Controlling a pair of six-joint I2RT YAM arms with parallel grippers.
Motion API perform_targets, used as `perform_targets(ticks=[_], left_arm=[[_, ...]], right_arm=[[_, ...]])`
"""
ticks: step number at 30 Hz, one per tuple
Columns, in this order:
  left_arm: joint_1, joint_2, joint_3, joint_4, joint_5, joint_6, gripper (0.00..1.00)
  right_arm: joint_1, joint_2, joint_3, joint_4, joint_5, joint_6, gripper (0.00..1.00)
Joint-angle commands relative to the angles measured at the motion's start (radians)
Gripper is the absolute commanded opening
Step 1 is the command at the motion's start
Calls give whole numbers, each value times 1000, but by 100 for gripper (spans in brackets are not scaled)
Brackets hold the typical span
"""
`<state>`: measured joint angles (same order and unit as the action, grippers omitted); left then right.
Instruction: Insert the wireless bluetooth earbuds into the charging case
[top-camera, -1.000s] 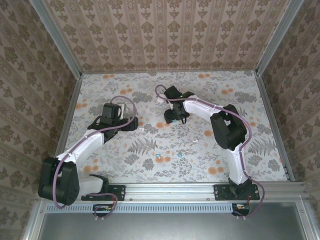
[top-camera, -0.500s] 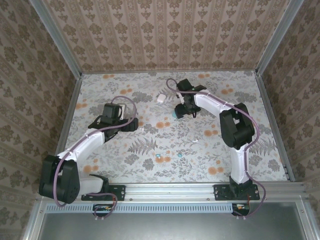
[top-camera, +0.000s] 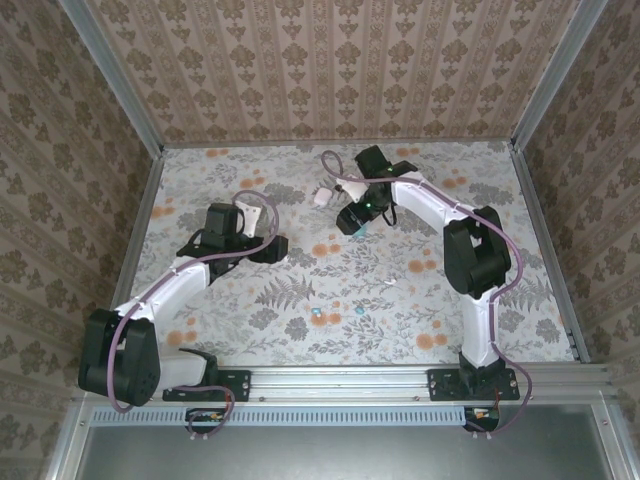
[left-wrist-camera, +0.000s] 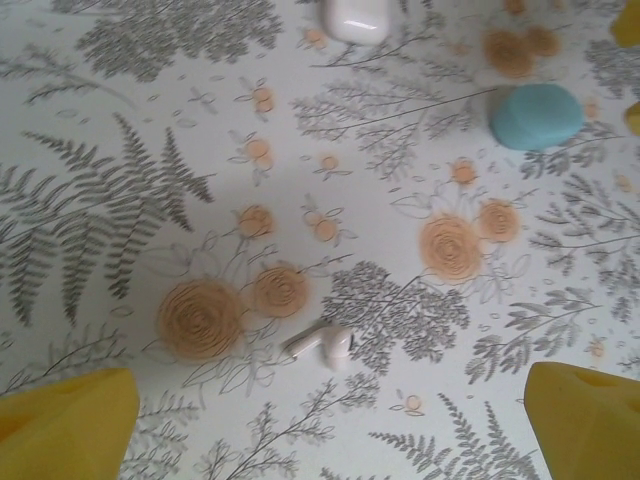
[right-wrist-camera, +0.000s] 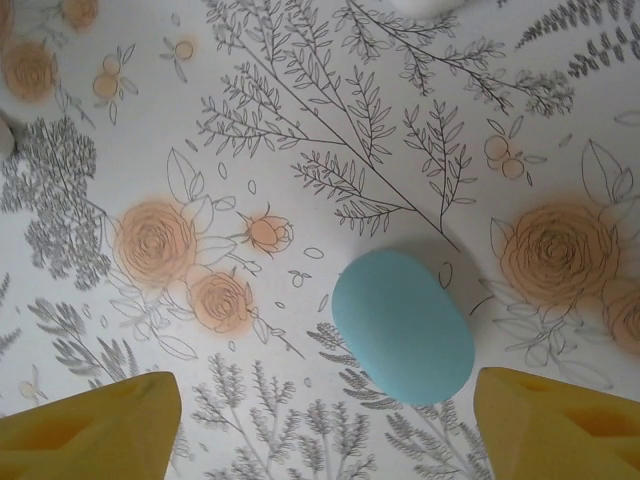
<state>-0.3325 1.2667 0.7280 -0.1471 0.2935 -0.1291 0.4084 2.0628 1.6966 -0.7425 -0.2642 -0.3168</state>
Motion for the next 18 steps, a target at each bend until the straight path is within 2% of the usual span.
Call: perform_targets(ticks=[1, 9, 18], left_arm=[[0, -18, 16, 33, 80, 52, 100], [0, 3, 27, 35, 101, 64, 100], [0, 30, 45, 21, 113, 76, 100]], right_arm=[[-5, 53, 41, -59, -39, -212, 81], [-5, 170, 163, -172, 52, -319, 83], [-3, 205, 163, -196, 55, -383, 82]])
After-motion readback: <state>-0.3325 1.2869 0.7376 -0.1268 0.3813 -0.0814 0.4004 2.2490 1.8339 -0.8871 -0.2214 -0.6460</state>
